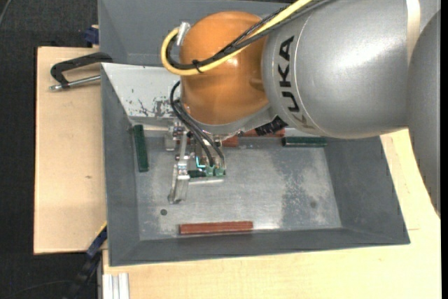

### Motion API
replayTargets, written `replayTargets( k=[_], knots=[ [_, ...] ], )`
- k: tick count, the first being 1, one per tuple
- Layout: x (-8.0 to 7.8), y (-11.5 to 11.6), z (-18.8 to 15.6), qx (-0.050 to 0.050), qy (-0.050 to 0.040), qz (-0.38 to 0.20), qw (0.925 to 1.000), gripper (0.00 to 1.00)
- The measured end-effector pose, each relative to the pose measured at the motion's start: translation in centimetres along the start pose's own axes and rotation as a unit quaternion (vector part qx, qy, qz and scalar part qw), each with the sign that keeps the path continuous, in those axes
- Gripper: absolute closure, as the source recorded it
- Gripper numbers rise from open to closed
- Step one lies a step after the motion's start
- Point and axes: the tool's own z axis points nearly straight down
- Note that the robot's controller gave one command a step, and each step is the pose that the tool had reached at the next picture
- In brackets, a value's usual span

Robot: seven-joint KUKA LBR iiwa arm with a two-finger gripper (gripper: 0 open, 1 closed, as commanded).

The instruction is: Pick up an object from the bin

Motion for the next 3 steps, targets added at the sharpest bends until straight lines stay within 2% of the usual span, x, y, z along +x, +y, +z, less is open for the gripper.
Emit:
replayTargets(
  k=[1, 2, 3],
  knots=[
    [-9.0, -3.4, 15.1, -0.001, -0.0051, 0.004, 1.0000, 0.00],
    [-6.8, -11.5, 13.9, 0.001, -0.0031, 0.055, 0.9985, 0.00],
    [-9.7, -13.6, 14.5, -0.002, -0.0068, 0.078, 0.9969, 0.00]
  ],
)
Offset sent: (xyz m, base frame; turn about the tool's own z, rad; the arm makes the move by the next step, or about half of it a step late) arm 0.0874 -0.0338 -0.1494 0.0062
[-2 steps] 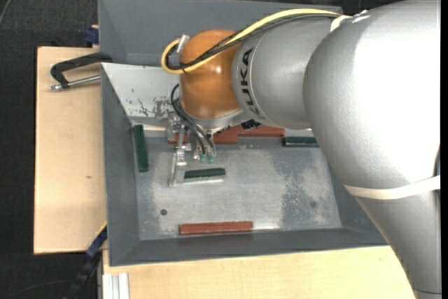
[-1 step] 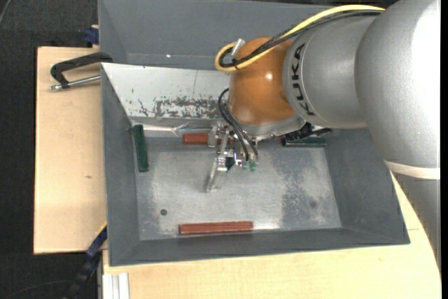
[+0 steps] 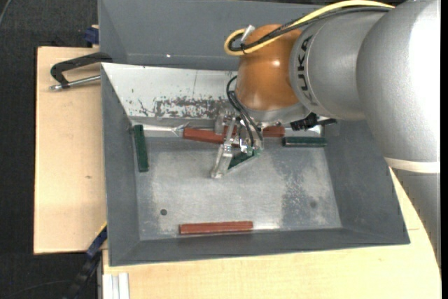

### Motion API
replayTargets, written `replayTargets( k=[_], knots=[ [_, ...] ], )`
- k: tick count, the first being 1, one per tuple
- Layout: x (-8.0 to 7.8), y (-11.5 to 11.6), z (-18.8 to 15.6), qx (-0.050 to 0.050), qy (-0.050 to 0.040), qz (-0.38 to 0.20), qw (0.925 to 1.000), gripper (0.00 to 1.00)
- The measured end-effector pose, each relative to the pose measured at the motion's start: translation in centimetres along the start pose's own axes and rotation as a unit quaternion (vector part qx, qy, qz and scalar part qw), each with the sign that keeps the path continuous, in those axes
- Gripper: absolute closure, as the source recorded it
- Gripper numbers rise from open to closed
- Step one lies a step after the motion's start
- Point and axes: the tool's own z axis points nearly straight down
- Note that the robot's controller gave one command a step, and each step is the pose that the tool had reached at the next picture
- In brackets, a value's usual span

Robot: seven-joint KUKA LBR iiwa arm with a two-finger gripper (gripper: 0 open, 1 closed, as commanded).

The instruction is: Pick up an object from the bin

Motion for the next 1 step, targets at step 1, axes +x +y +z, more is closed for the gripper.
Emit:
replayTargets(
  k=[1],
  knots=[
    [4.11, -1.85, -6.33, 0.001, 0.0018, 0.038, 0.9993, 0.00]
  ],
)
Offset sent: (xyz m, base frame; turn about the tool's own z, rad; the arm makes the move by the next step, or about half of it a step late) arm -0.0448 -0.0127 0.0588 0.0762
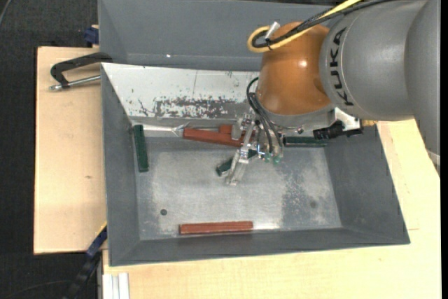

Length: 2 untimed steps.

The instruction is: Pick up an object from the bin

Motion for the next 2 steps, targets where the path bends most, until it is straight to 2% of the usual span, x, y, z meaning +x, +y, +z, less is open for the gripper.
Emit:
replayTargets(
  k=[1, 2],
  knots=[
    [-1.44, -3.12, 6.56, -0.001, -0.0008, 0.099, 0.9951, 0.00],
    [-1.77, -3.15, 6.19, -0.002, -0.0060, 0.100, 0.9950, 1.00]
  ],
)
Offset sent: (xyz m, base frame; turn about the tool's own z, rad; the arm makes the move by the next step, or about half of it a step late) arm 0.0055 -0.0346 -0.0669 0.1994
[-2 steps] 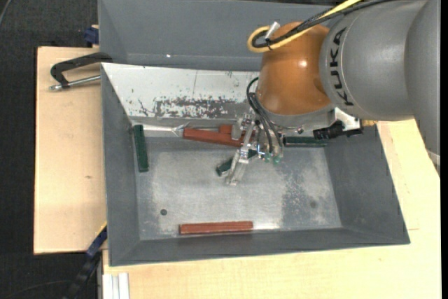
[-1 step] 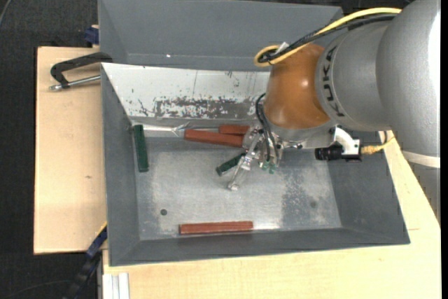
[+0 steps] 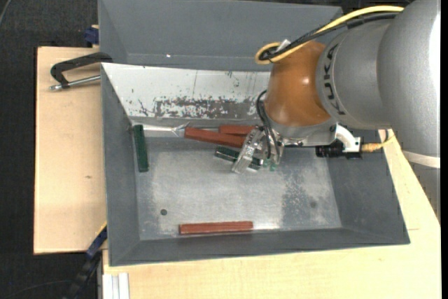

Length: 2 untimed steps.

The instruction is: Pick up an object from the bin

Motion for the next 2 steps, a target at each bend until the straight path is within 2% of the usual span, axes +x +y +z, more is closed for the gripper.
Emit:
replayTargets(
  k=[1, 2],
  knots=[
    [0.3, 3.4, 0.0, 0.000, 0.0004, -0.159, 0.9874, 1.00],
    [2.6, 3.5, -12.3, -0.001, 0.0024, -0.368, 0.9298, 1.00]
  ],
)
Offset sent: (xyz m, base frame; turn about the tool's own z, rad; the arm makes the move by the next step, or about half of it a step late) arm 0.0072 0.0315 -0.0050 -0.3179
